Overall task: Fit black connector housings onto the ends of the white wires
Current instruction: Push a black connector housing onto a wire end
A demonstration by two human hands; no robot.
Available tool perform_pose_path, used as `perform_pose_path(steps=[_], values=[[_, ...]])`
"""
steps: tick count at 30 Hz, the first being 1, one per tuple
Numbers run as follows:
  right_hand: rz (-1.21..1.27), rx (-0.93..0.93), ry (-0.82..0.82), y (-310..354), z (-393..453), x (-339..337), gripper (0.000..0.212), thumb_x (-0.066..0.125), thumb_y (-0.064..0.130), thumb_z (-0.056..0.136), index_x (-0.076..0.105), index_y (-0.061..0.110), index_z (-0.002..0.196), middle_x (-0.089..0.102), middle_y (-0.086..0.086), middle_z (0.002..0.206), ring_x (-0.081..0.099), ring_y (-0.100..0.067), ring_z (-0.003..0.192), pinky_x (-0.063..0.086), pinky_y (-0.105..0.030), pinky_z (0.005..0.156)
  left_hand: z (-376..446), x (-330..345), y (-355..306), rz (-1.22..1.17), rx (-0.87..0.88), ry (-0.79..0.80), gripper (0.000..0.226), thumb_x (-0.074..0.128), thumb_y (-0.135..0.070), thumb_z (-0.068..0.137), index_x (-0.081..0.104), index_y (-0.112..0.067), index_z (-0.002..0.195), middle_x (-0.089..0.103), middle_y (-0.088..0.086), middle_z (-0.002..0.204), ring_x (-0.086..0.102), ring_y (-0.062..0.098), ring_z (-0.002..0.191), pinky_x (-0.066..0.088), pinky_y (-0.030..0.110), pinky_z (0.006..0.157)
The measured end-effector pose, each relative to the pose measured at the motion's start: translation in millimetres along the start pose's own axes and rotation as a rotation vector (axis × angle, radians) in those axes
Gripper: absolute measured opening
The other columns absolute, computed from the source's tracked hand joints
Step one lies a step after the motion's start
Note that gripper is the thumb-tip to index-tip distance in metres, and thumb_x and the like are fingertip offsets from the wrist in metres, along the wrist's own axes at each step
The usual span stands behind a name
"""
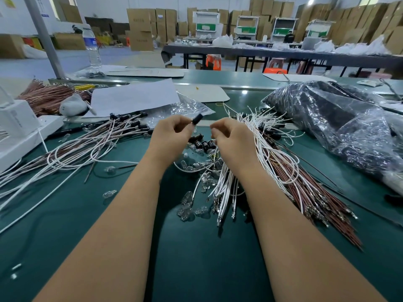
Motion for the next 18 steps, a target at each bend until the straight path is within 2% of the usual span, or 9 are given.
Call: perform_pose_path(steps=[2, 4, 7, 9, 12, 16, 18], values=[[-0.144, -0.104, 0.144, 6.1, -3.2, 10.4, 0.021, 0.056, 0.004, 0.092, 0.071, 0.012, 0.105, 0.07, 0.0, 0.093, 0.06, -0.007, 0.076, 0.054, -0.029, 0.075, 1.9, -5.1, 5.7, 0.053, -0.003, -0.064, 0.007, 0.059, -0.012, 0.094, 0.066, -0.011, 0.094, 0.063, 0.003, 0.079, 0.052, 0.013, 0.069, 0.044, 0.028, 0.069], [-0.366, -0.201, 0.297, 10.5, -7.4, 25.3, 0.026, 0.054, 0.007, 0.091, 0.072, 0.017, 0.107, 0.069, 0.001, 0.099, 0.056, -0.013, 0.086, 0.049, -0.032, 0.08, 4.2, -6.6, 10.3, 0.074, -0.001, -0.054, 0.008, 0.056, -0.01, 0.095, 0.064, -0.01, 0.097, 0.067, 0.007, 0.088, 0.05, 0.015, 0.07, 0.041, 0.026, 0.067], [-0.643, -0.305, 0.357, 12.5, -9.7, 38.0, 0.025, 0.053, 0.017, 0.092, 0.071, 0.02, 0.109, 0.064, 0.001, 0.104, 0.04, -0.015, 0.089, 0.039, -0.031, 0.083, 5.5, -3.6, 11.4, -0.058, -0.018, 0.024, 0.013, 0.049, -0.009, 0.099, 0.059, -0.017, 0.097, 0.066, 0.0, 0.089, 0.047, 0.019, 0.076, 0.04, 0.016, 0.062], [-0.659, -0.299, 0.33, 13.3, -9.4, 37.7, 0.022, 0.056, 0.019, 0.091, 0.071, 0.019, 0.106, 0.064, 0.001, 0.101, 0.036, -0.014, 0.086, 0.035, -0.03, 0.08, 5.5, -1.3, 6.4, -0.188, 0.009, 0.077, 0.018, 0.045, -0.008, 0.101, 0.056, -0.02, 0.094, 0.064, -0.003, 0.084, 0.048, 0.017, 0.083, 0.04, 0.011, 0.068], [-0.624, -0.244, 0.314, 12.4, -7.8, 35.9, 0.019, 0.06, 0.024, 0.089, 0.072, 0.022, 0.104, 0.067, 0.001, 0.101, 0.037, -0.015, 0.087, 0.036, -0.031, 0.083, 5.7, -0.7, 3.4, -0.328, 0.033, 0.103, 0.017, 0.048, -0.009, 0.099, 0.056, -0.022, 0.091, 0.063, -0.008, 0.078, 0.051, 0.012, 0.08, 0.041, 0.014, 0.075], [-0.638, -0.213, 0.344, 13.0, -8.0, 35.1, 0.018, 0.061, 0.023, 0.088, 0.07, 0.022, 0.103, 0.067, 0.001, 0.099, 0.042, -0.017, 0.09, 0.037, -0.033, 0.087, 4.3, 0.3, 1.7, -0.405, 0.055, 0.146, 0.016, 0.05, -0.009, 0.097, 0.058, -0.02, 0.089, 0.065, -0.008, 0.077, 0.058, -0.001, 0.075, 0.042, 0.008, 0.073], [-0.543, -0.167, 0.32, 13.0, -8.3, 31.6, 0.016, 0.059, 0.018, 0.086, 0.07, 0.019, 0.098, 0.066, 0.001, 0.09, 0.051, -0.018, 0.089, 0.043, -0.032, 0.082, 3.5, 0.1, 1.5, -0.408, 0.043, 0.157, 0.017, 0.049, -0.01, 0.098, 0.058, -0.021, 0.089, 0.065, -0.009, 0.075, 0.059, -0.001, 0.073, 0.043, 0.008, 0.07]])
Point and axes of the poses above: each hand's wrist, its own z-axis towards the middle knuckle, its own x-axis out of the palm, y = z × x, the point moved 5 cm from there along z, towards the middle knuckle
